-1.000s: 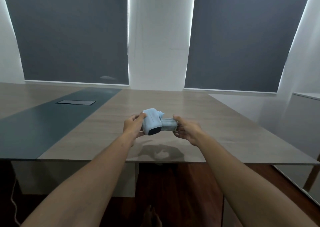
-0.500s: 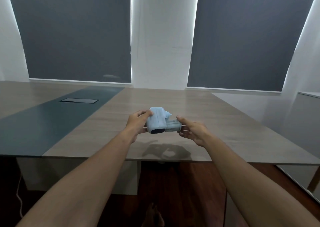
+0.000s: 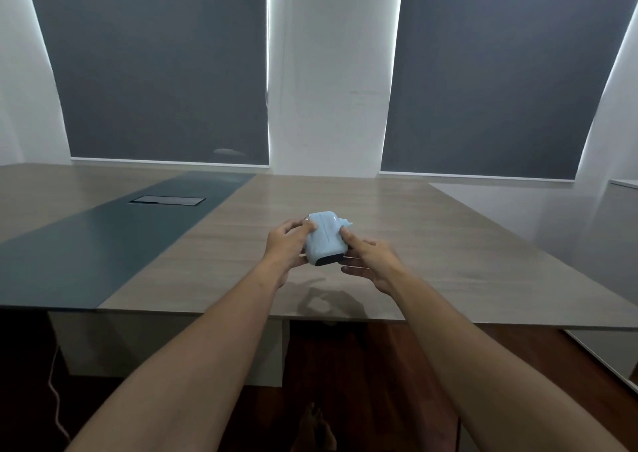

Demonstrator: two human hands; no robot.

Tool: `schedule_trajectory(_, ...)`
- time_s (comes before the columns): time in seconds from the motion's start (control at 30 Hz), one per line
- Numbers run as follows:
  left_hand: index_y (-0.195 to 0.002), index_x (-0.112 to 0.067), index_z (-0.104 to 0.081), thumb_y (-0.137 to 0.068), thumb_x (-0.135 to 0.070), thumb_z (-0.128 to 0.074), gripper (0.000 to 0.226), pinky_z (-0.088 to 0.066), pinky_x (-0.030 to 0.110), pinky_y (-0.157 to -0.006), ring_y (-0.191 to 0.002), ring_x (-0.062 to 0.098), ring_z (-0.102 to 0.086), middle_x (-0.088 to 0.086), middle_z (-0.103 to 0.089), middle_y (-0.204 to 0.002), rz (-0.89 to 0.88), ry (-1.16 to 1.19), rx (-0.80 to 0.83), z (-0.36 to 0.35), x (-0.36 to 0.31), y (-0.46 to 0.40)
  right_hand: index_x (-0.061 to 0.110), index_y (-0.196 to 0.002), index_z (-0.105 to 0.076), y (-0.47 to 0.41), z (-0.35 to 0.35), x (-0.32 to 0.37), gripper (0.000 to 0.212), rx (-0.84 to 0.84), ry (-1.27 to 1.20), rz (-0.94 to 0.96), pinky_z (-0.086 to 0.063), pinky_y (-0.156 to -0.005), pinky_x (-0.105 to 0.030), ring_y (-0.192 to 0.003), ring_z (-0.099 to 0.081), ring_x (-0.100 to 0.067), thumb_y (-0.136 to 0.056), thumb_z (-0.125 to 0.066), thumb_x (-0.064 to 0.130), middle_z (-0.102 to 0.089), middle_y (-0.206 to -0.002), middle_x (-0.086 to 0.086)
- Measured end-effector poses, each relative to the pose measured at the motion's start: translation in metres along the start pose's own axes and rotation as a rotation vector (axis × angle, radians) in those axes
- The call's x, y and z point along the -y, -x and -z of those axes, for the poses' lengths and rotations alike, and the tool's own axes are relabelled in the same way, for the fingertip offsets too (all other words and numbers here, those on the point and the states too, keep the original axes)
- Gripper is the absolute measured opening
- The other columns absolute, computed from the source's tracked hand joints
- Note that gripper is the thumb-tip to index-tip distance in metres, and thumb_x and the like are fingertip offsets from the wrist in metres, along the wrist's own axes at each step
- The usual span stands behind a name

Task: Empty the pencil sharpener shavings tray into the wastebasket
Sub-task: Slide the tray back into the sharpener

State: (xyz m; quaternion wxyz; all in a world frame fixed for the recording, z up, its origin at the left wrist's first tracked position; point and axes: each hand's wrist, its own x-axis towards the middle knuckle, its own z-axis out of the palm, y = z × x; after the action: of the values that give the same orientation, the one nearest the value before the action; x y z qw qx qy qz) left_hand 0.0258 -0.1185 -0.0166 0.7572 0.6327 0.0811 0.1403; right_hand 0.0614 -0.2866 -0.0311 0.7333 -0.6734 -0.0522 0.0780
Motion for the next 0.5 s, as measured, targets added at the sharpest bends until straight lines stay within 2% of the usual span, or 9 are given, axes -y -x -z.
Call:
schedule_trajectory(0.07, -0.109, -0.015, -0.067, -0.082, -0.024, -0.069, 0.029, -0.058, 0.032, -0.054, -0.090, 0.030, -0.070, 0.015, -0.068, -0.113, -0.001, 0.000, -0.049, 0.005, 0.001, 0.001, 0.003, -0.107, -0.071, -0.002, -0.008, -0.001, 0.054, -0.028, 0.036, -0.002, -0.062, -0.077, -0.038, -0.094, -0.073, -0.029, -0.083, -0.071, 0.051, -0.075, -0.105, -0.014)
schedule_trajectory(0.17, -0.108, -0.016, -0.066, -0.076, -0.024, -0.072, 0.033, -0.062, 0.040, -0.063, -0.097, 0.032, -0.070, 0.015, -0.068, -0.111, -0.001, -0.006, -0.134, 0.018, 0.003, 0.002, 0.006, -0.110, -0.072, -0.002, -0.023, -0.002, 0.053, -0.027, 0.085, -0.034, -0.061, -0.079, -0.039, -0.086, -0.067, -0.024, -0.089, -0.061, 0.054, -0.073, -0.100, -0.008)
schedule_trajectory(0.3, -0.111, -0.014, -0.065, -0.071, -0.025, -0.078, 0.044, -0.063, 0.047, -0.072, -0.097, 0.028, -0.069, 0.011, -0.067, -0.112, -0.027, -0.068, -0.243, 0.051, 0.003, 0.003, 0.009, -0.110, -0.071, 0.000, -0.057, -0.007, 0.054, 0.045, 0.149, -0.055, -0.059, -0.073, -0.036, -0.082, -0.065, -0.024, -0.089, -0.056, 0.056, -0.073, -0.100, -0.008)
schedule_trajectory(0.37, -0.104, -0.012, -0.066, -0.069, -0.024, -0.081, 0.039, -0.062, 0.047, -0.077, -0.096, 0.027, -0.070, 0.011, -0.068, -0.109, -0.044, -0.114, -0.292, 0.074, 0.004, 0.001, 0.011, -0.117, -0.067, 0.001, -0.076, -0.009, 0.056, 0.105, 0.166, -0.072, -0.058, -0.073, -0.037, -0.085, -0.065, -0.025, -0.089, -0.052, 0.058, -0.072, -0.102, -0.008)
schedule_trajectory(0.43, -0.087, -0.018, -0.065, -0.062, -0.029, -0.084, 0.032, -0.061, 0.047, -0.080, -0.094, 0.026, -0.071, 0.008, -0.071, -0.099, -0.060, -0.173, -0.355, 0.096, 0.002, 0.004, 0.015, -0.122, -0.061, 0.001, -0.095, -0.012, 0.057, 0.184, 0.195, -0.090, -0.058, -0.075, -0.037, -0.092, -0.066, -0.026, -0.089, -0.049, 0.060, -0.072, -0.108, -0.005)
schedule_trajectory(0.5, -0.086, -0.019, -0.065, -0.050, -0.037, -0.084, 0.045, -0.060, 0.044, -0.083, -0.092, 0.024, -0.071, 0.005, -0.073, -0.096, -0.075, -0.236, -0.424, 0.117, 0.001, 0.006, 0.018, -0.130, -0.056, 0.003, -0.116, -0.016, 0.060, 0.247, 0.222, -0.089, -0.058, -0.078, -0.038, -0.100, -0.065, -0.027, -0.090, -0.049, 0.062, -0.069, -0.115, -0.004)
